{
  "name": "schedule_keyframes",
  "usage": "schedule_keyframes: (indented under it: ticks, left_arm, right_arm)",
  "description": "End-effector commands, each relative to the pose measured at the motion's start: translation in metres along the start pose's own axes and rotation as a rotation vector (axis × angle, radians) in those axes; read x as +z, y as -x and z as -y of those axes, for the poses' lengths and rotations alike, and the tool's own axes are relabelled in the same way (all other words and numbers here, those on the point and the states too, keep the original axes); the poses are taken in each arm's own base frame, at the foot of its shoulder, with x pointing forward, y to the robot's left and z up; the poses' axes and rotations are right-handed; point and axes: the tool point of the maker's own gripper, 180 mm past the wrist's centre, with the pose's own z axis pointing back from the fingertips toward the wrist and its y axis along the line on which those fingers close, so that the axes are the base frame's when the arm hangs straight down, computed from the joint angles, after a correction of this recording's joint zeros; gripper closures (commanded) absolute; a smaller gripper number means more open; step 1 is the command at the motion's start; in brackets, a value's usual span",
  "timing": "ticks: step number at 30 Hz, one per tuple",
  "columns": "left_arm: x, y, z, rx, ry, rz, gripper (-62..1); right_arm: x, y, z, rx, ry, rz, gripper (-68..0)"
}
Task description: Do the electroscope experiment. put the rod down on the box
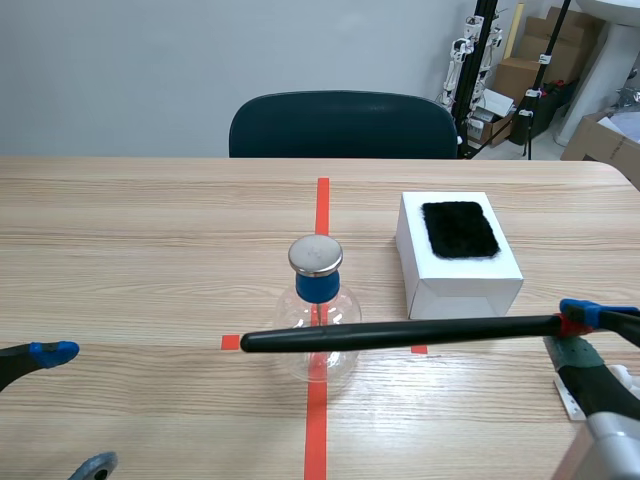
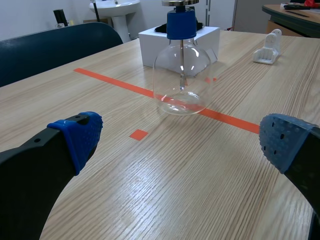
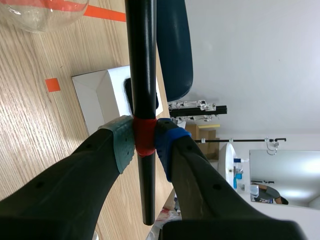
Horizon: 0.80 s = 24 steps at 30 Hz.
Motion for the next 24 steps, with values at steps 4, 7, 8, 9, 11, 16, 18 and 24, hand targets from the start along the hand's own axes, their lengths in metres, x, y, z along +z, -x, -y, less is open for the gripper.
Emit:
schedule_keyframes:
  ticks: [4,7,8,9,11,16,18,24]
  left_arm:
    - [0.0010,-0.0126,-0.0028,-0.008,-0.002,0.055,-62.3]
    - [0.0010,-0.0126,-0.0028,-0.008,-0.002,0.055,-62.3]
    - [0.0010,-0.0126,-0.0028,-0.008,-0.002,0.055,-62.3]
    - [0.0010,-0.0126,-0.0028,-0.008,-0.002,0.055,-62.3]
    - [0.0010,-0.0126,-0.0028,-0.008,-0.002,0.055,-62.3]
    - [0.0010,-0.0126,-0.0028,-0.008,-0.002,0.055,-62.3]
    - [0.0010,-0.0126,-0.0028,-0.008,-0.002,0.055,-62.3]
    - [0.0010,-0.0126,-0.0028,-0.008,-0.002,0.055,-62.3]
  right_arm:
    - [-0.0004,-0.0004,0.0055,0.003,0.022,0.002,-4.2]
    - [-0.0004,-0.0004,0.0055,0.003,0.022,0.002,-4.2]
    - [-0.0004,-0.0004,0.0054,0.003,0.021,0.002,-4.2]
    - [-0.0004,-0.0004,0.0054,0.003,0.021,0.002,-4.2]
    - [-0.0004,-0.0005,0.0054,0.003,0.021,0.002,-4.2]
    - [-0.0004,-0.0005,0.0054,0.002,0.021,0.002,-4.2]
    - [-0.0004,-0.0003,0.0050,-0.002,0.019,0.001,-4.2]
    - [-0.0003,0.0037,0.0063,-0.048,0.025,-0.017,-4.2]
